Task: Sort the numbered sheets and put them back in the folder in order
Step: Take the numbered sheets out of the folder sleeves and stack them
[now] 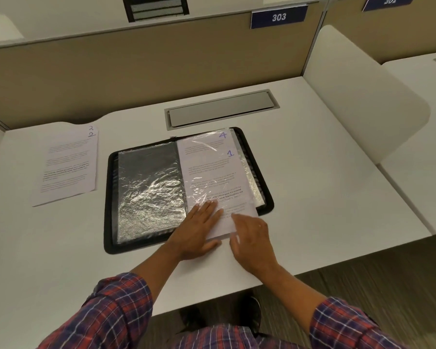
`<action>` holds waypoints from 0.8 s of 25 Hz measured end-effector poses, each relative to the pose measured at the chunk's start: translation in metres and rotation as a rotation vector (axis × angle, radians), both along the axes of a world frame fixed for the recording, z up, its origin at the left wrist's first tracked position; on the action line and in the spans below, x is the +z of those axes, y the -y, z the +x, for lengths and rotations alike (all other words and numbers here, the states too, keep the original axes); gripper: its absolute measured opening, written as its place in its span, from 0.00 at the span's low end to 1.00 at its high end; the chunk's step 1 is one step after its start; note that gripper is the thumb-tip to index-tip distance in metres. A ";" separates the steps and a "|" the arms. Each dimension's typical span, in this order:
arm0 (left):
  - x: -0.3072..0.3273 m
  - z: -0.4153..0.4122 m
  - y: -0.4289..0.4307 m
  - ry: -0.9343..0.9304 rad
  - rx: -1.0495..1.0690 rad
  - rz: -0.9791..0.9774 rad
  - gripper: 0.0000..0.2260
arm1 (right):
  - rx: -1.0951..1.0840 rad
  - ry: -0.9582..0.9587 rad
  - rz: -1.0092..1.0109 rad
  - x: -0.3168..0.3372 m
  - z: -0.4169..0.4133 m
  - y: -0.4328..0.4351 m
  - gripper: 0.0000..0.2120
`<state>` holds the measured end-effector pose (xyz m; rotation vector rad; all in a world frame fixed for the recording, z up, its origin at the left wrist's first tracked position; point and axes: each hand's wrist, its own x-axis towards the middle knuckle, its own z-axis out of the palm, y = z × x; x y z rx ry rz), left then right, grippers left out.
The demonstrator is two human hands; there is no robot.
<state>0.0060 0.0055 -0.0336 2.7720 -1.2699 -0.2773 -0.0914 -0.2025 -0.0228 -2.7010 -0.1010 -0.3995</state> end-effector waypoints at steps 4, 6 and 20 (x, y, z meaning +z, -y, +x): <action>-0.003 -0.014 0.005 0.017 0.007 0.006 0.28 | -0.365 -0.101 0.410 0.024 0.029 0.017 0.18; -0.005 -0.021 0.006 0.029 0.035 -0.026 0.26 | -0.459 -0.292 0.641 0.028 0.043 0.026 0.17; -0.012 -0.085 0.010 -0.050 -0.043 -0.088 0.24 | -0.414 -0.632 0.921 0.015 0.067 0.059 0.06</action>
